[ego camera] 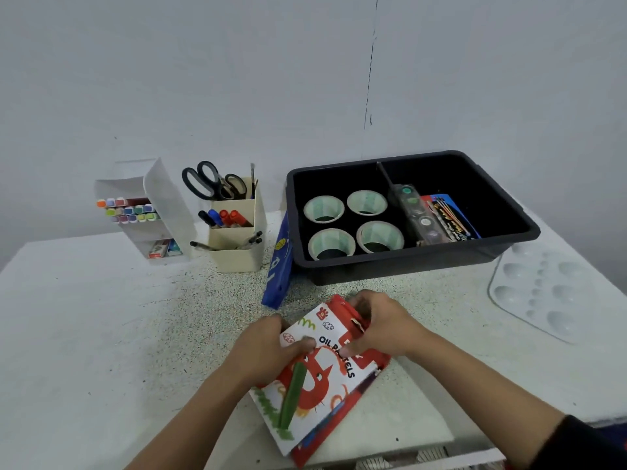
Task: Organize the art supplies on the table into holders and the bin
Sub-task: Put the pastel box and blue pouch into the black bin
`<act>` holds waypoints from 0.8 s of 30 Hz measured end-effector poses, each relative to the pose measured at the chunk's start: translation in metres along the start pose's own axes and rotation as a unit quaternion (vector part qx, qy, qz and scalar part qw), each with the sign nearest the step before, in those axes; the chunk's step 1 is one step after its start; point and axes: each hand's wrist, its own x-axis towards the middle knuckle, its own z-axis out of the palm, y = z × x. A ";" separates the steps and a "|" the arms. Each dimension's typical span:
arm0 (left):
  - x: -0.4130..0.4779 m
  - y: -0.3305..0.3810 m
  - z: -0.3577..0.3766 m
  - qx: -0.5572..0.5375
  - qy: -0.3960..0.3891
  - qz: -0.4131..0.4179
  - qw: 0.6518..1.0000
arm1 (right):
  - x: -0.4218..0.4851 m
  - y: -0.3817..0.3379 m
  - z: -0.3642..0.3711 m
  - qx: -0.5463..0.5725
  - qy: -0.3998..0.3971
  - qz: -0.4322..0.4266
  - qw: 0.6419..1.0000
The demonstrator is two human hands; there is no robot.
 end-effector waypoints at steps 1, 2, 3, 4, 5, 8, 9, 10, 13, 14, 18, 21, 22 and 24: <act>-0.002 0.005 0.001 -0.017 0.000 0.003 1.000 | -0.001 0.003 -0.004 0.017 -0.007 -0.001 1.000; -0.005 0.012 0.000 -0.037 -0.002 0.007 0.999 | -0.003 0.006 -0.010 0.033 -0.011 -0.004 0.999; -0.008 0.020 -0.001 -0.062 -0.007 0.010 0.998 | -0.006 0.010 -0.016 0.049 -0.011 -0.012 0.999; -0.010 0.027 -0.003 -0.101 -0.015 0.008 0.995 | -0.009 0.013 -0.023 0.069 -0.010 -0.025 0.997; -0.013 0.034 -0.007 -0.158 -0.026 0.002 0.987 | -0.015 0.014 -0.032 0.092 -0.008 -0.048 0.995; -0.019 0.059 -0.022 -0.308 -0.037 0.009 0.950 | -0.034 0.014 -0.061 0.143 0.011 -0.134 0.981; -0.020 0.067 -0.025 -0.332 -0.033 0.020 0.943 | -0.038 0.013 -0.071 0.154 0.025 -0.153 0.976; -0.021 0.077 -0.028 -0.351 -0.027 0.034 0.936 | -0.041 0.013 -0.081 0.164 0.040 -0.170 0.971; -0.020 0.101 -0.032 -0.431 -0.009 0.065 0.900 | -0.042 0.017 -0.101 0.184 0.106 -0.190 0.959; -0.020 0.108 -0.033 -0.460 -0.001 0.069 0.885 | -0.042 0.019 -0.105 0.197 0.139 -0.185 0.953; -0.012 0.139 -0.030 -0.537 0.017 0.085 0.839 | -0.040 0.025 -0.117 0.353 0.171 -0.163 0.906; 0.000 0.161 -0.029 -0.598 0.031 0.078 0.797 | -0.036 0.024 -0.124 0.394 0.141 -0.157 0.895; 0.005 0.167 -0.031 -0.615 0.035 0.080 0.784 | -0.033 0.023 -0.126 0.389 0.136 -0.158 0.897; 0.016 0.179 -0.036 -0.635 0.038 0.087 0.767 | -0.029 0.019 -0.132 0.389 0.132 -0.160 0.897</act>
